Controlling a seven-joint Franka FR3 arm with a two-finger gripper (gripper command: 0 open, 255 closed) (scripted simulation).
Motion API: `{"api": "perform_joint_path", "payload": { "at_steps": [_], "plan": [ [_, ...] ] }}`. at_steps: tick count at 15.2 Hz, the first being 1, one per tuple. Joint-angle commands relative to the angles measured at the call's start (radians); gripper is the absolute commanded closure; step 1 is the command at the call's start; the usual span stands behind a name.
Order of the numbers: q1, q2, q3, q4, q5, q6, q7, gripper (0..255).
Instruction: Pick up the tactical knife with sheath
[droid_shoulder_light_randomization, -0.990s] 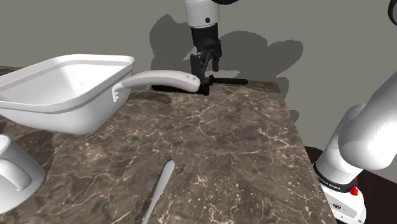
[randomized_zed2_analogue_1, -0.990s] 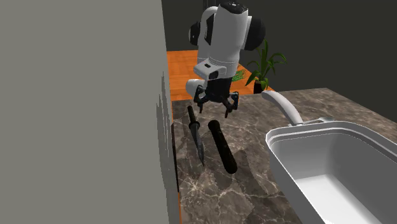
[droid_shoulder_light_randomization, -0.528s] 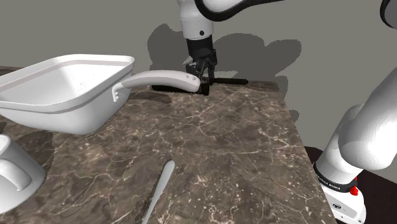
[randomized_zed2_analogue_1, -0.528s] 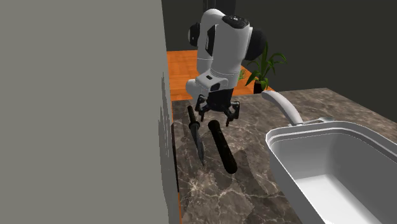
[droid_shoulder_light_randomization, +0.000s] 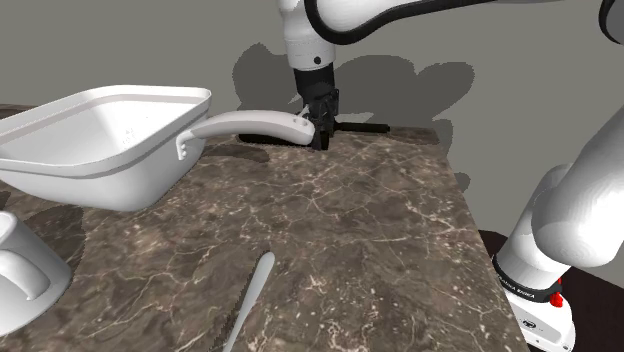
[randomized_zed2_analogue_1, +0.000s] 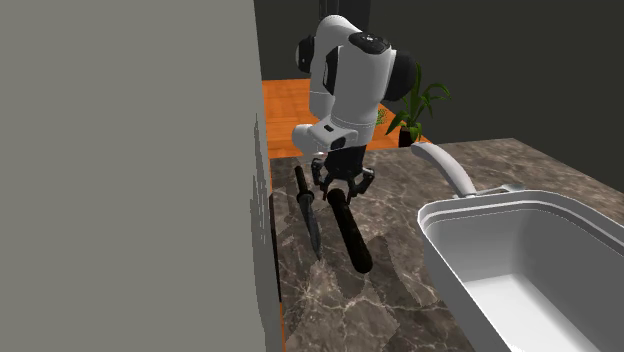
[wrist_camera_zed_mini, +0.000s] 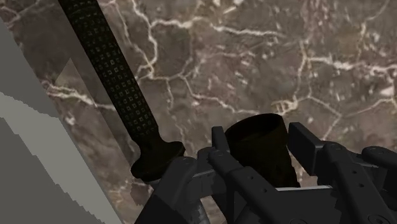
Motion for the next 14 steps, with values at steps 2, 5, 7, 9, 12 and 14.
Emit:
{"api": "perform_joint_path", "payload": {
  "at_steps": [2,5,7,9,12,14],
  "plan": [
    [0.0,0.001,0.0,-0.001,0.0,0.001,0.0,255],
    [0.0,0.001,0.0,-0.002,0.0,0.001,0.0,255],
    [0.0,0.003,0.0,0.028,-0.001,-0.026,-0.001,255],
    [0.0,0.008,0.0,0.06,-0.002,-0.053,-0.002,255],
    [0.0,0.016,0.001,0.108,-0.005,-0.095,-0.002,255],
    [0.0,0.022,0.002,0.143,-0.007,-0.123,-0.003,255]
  ]
}}
